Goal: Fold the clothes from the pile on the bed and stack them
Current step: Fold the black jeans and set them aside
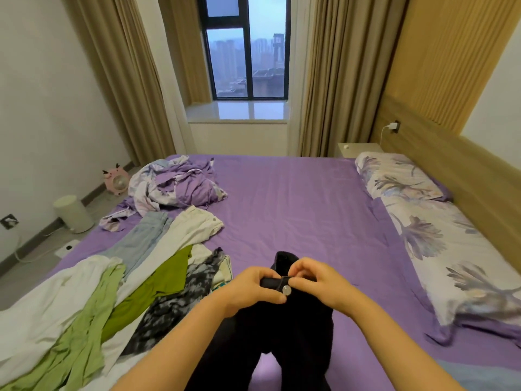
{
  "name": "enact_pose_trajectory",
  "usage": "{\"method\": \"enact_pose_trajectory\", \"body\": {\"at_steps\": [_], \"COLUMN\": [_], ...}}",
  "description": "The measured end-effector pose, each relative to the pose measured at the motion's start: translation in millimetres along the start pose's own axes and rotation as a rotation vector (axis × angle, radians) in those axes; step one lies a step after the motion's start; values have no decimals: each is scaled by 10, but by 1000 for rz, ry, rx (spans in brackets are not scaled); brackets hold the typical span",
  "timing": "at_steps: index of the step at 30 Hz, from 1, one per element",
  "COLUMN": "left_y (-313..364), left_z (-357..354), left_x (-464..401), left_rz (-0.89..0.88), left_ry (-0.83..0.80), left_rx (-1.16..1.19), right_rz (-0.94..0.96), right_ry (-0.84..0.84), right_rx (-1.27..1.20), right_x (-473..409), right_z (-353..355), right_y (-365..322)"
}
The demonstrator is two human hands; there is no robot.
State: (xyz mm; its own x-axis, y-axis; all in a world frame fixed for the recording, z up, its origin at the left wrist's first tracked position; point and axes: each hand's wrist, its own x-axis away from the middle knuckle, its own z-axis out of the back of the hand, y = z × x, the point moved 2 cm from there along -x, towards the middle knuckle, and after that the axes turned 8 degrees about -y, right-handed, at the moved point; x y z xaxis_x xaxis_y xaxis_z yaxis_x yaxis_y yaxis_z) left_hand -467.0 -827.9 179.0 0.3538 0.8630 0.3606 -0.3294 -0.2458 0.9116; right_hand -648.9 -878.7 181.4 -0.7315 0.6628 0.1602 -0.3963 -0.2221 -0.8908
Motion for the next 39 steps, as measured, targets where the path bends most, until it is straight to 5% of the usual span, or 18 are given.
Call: {"method": "enact_pose_trajectory", "body": {"at_steps": [4,7,11,16,19,22,25,28,34,39], "left_y": [52,69,85,-119,-206,-235,-210,-122,115,280], "left_z": [-39,15,254,347,450,698,901,954,967,1043], "left_x": [68,120,260,319,394,538,645,662,754,803], "left_rz": [-42,-77,-48,354,428,395,388,389,178,122], "left_ry": [82,123,200,-85,-109,-34,100,233,465,375], "left_rx": [5,-108,-801,-1351,-1577,-1588,-1570,-1465,-955,-531], "right_rz": [49,3,-102,-111,21,148,-87,-120,-86,-150], "right_ry": [-27,-109,-184,-112,-57,113,88,205,284,398], "right_rx": [0,266,867,1109,1201,1173,658,333,-27,-187], "right_x": [14,37,77,48,53,65,32,-19,-146,-135], "right_z": [98,173,216,190,234,327,418,462,548,684], "right_y": [-24,67,396,422,283,251,357,366,267,141]}}
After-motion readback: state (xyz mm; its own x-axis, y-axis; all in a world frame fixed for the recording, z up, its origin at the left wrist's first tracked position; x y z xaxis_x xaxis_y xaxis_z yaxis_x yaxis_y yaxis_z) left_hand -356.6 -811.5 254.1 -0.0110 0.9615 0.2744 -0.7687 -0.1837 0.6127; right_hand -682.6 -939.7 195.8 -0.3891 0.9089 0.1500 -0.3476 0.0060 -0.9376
